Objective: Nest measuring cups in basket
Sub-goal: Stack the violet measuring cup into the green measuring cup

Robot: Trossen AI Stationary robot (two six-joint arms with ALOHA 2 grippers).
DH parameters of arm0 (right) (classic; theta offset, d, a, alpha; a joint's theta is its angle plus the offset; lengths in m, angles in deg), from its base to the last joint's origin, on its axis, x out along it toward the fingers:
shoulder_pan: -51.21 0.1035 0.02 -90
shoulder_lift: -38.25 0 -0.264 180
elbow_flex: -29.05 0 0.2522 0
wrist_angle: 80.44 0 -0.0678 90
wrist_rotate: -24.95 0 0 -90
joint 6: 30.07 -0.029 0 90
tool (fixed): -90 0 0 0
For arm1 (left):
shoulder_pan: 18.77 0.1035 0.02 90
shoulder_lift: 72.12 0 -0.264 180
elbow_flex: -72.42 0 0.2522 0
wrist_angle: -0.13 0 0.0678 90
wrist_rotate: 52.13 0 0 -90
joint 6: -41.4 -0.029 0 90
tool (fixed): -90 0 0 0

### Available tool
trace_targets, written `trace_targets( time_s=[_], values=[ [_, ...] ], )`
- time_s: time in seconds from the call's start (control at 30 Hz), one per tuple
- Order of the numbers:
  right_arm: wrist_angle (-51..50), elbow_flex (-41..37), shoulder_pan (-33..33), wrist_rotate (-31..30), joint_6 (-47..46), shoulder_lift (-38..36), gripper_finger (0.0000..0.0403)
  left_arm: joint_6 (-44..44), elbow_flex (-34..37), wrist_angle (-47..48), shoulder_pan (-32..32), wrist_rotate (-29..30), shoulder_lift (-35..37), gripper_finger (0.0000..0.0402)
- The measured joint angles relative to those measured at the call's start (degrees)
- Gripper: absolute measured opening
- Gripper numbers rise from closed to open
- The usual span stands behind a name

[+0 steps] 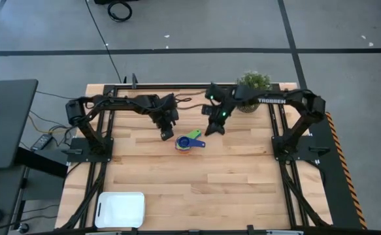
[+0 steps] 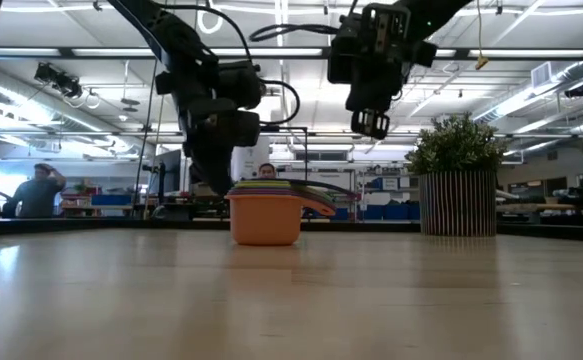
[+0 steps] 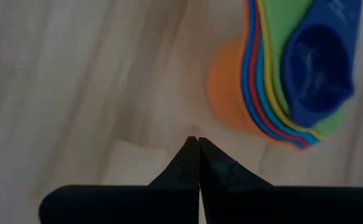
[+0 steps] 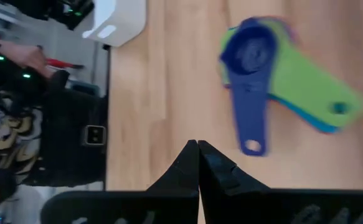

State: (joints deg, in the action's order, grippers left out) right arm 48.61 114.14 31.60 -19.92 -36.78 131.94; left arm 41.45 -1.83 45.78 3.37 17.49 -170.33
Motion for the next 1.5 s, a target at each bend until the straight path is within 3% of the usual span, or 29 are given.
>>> trace_targets(
  time_s=[0.3,0.6,0.87,1.1,1.5],
  values=[
    [20.56,-12.32,7.39,-1.06,-8.36,0.00,0.0000,-5.23,-0.04,-0.75,0.54,2.58,-2.24,0.0000],
    [28.70,-21.59,12.86,-17.01,-10.22,0.00,0.0000,-2.12,-0.02,-5.87,-0.36,3.40,-6.72,0.0000],
    [43.64,-29.00,14.76,-24.83,-15.40,0.00,0.0000,-0.66,-0.19,-8.47,-2.06,3.20,-9.55,0.0000],
    [45.20,-30.10,14.72,-29.09,-13.89,-0.02,0.0000,0.09,-0.10,-9.81,-3.79,3.22,-9.57,0.0000],
    [45.28,-30.10,10.85,-30.34,-9.81,-0.02,0.0000,1.83,0.00,-11.11,-7.58,2.38,-9.69,0.0000]
  ],
)
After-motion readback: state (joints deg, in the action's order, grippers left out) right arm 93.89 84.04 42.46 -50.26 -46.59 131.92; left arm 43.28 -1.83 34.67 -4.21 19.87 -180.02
